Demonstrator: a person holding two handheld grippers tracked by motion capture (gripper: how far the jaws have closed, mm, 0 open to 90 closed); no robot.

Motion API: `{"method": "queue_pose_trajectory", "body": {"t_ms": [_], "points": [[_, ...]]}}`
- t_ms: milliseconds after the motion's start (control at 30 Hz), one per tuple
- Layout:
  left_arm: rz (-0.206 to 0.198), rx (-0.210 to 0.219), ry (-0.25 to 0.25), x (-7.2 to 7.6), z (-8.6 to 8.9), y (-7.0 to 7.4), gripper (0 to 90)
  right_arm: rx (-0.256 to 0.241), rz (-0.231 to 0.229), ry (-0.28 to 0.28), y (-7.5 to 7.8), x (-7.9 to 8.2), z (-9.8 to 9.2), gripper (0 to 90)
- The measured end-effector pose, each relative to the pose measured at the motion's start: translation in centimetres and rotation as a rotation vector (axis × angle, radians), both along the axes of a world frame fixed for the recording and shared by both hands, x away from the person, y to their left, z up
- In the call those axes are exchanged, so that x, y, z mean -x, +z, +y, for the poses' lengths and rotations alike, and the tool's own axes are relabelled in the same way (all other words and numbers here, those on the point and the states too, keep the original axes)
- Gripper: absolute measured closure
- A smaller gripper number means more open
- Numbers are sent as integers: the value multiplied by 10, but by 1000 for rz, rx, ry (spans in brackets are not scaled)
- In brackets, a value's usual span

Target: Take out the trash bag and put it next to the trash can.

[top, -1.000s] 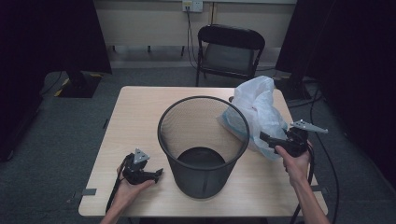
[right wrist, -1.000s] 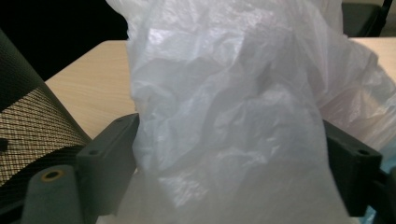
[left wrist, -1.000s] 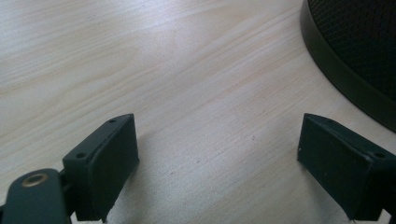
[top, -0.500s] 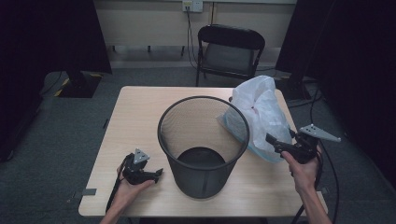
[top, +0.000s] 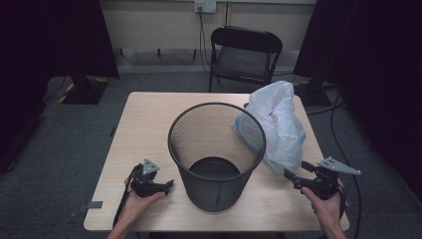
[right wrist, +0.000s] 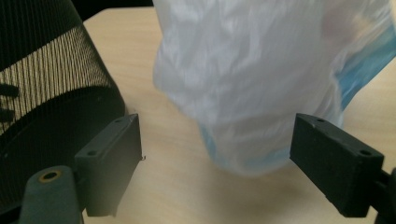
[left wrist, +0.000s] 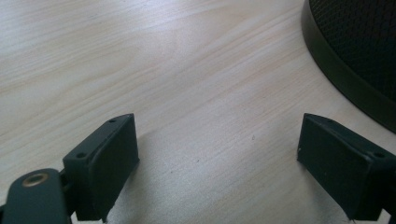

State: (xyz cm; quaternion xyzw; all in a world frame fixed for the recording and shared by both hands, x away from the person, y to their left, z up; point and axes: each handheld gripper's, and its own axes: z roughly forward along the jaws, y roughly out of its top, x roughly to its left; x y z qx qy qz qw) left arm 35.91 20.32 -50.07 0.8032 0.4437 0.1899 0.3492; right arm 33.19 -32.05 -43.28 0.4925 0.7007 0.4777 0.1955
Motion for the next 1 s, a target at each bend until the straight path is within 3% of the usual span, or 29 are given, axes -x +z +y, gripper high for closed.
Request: {"method": "queue_pose_trajectory", "body": {"t_ms": [133, 300, 433, 567, 767, 1000], "points": [[-2, -2, 16, 2, -1, 0, 121, 40, 59, 14, -17, 2, 4, 160], [3, 3, 36, 4, -4, 0, 116, 94, 172, 71, -38, -3, 17, 183], [11, -1, 35, 8, -10, 0, 72, 177, 171, 63, -46, -3, 29, 202], [14, -2, 38, 9, -12, 0, 62, 254, 217, 46, -57, -8, 35, 195], [20, -6, 42, 12, -18, -1, 23, 306, 175, -15, -62, -11, 35, 146], [19, -6, 41, 12, -18, -1, 23, 288, 141, -26, -67, -12, 35, 126]]}}
